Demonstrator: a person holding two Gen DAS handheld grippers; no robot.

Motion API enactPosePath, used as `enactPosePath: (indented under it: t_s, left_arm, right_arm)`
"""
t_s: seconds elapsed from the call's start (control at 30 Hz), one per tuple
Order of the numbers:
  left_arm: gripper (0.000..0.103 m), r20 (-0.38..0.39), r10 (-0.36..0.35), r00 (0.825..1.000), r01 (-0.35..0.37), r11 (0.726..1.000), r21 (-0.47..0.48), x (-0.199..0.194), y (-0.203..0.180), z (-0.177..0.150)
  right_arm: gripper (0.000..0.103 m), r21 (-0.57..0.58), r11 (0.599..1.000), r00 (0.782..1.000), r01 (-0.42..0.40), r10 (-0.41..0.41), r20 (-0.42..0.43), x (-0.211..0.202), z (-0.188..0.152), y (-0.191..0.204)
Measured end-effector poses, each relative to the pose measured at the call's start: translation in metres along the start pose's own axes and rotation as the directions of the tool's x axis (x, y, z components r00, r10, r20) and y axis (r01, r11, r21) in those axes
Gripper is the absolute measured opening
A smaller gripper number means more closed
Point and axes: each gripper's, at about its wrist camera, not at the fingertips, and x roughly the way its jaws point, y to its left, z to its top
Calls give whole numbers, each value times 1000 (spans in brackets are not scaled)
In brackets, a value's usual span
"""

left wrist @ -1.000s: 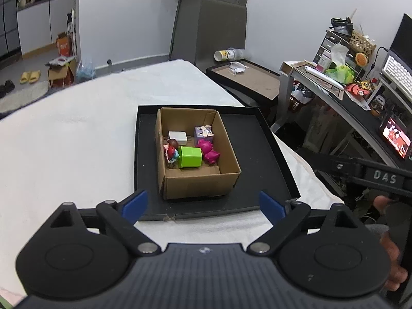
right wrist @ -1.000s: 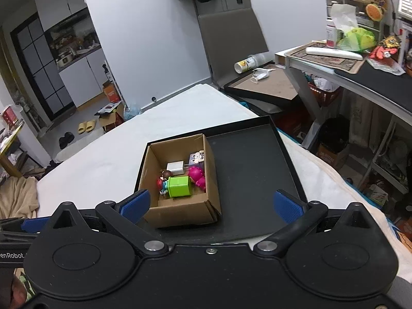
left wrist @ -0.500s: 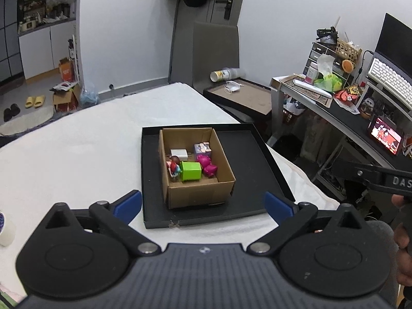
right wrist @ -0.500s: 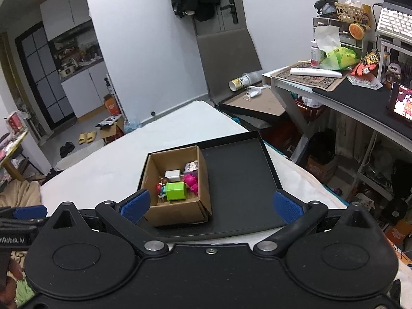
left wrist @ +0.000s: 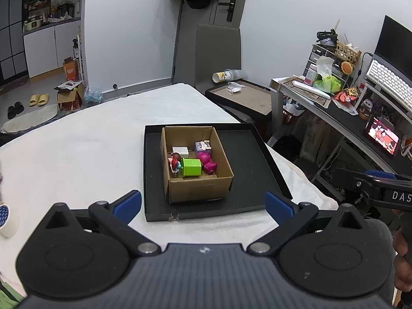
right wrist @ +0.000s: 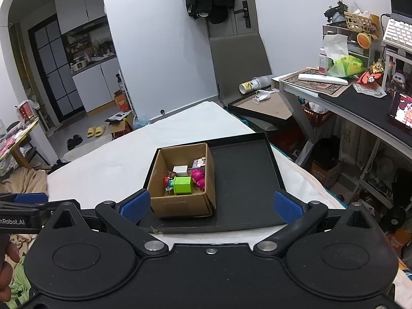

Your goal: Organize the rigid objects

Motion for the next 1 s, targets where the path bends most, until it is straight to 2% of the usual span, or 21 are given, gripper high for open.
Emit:
enactPosePath:
  t_s: [0.27, 1.0]
  left_arm:
    - [101, -15, -13, 1000, 13, 1000, 14, 4, -6, -2]
    - [101, -25, -3, 1000, 3, 1000, -14, 0, 8, -5]
  right_arm:
    - [103, 7, 1000, 1000, 9, -9, 0, -1, 0, -4]
    - [103, -2, 1000, 1000, 12, -12, -13, 0, -2, 1]
